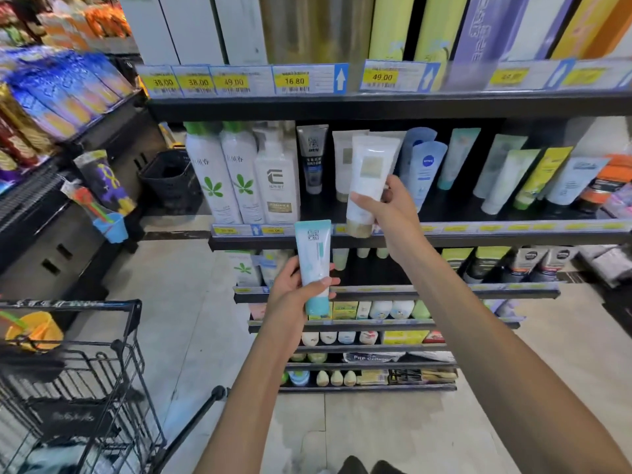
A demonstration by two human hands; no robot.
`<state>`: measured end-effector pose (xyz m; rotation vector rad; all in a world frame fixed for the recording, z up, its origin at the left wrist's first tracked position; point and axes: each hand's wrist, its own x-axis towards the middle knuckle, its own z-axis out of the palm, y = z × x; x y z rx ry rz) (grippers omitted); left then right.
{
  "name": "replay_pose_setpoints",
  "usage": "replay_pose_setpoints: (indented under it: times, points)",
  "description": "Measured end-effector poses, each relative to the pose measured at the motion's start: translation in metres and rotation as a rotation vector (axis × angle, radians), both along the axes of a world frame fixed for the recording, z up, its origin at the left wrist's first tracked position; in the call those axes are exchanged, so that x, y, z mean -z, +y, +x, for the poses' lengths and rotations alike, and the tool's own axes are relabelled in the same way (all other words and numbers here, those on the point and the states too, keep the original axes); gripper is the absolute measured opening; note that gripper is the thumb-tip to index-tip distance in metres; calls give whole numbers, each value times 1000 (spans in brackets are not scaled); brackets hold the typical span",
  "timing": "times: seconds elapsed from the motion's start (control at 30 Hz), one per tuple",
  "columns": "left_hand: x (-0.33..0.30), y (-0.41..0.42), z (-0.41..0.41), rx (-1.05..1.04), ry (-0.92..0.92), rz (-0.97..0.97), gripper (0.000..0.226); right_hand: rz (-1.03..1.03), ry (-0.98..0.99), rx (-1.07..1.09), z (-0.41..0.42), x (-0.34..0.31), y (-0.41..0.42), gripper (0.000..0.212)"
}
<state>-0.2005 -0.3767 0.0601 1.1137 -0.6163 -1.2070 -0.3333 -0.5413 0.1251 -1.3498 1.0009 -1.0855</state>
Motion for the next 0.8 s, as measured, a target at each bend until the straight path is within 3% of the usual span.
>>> replay_pose_setpoints:
  times: [0.23,0.43,0.8]
  points:
    - [5,-12,2,-24,8,-22,53,-94,77,37,23,-3,-38,50]
    - [9,-23,-3,-8,3,-21,57,-138,269,51,26,22,-51,59]
    - [18,-31,-9,11,18,25,59,-161,433,-43,25,18,-56,60]
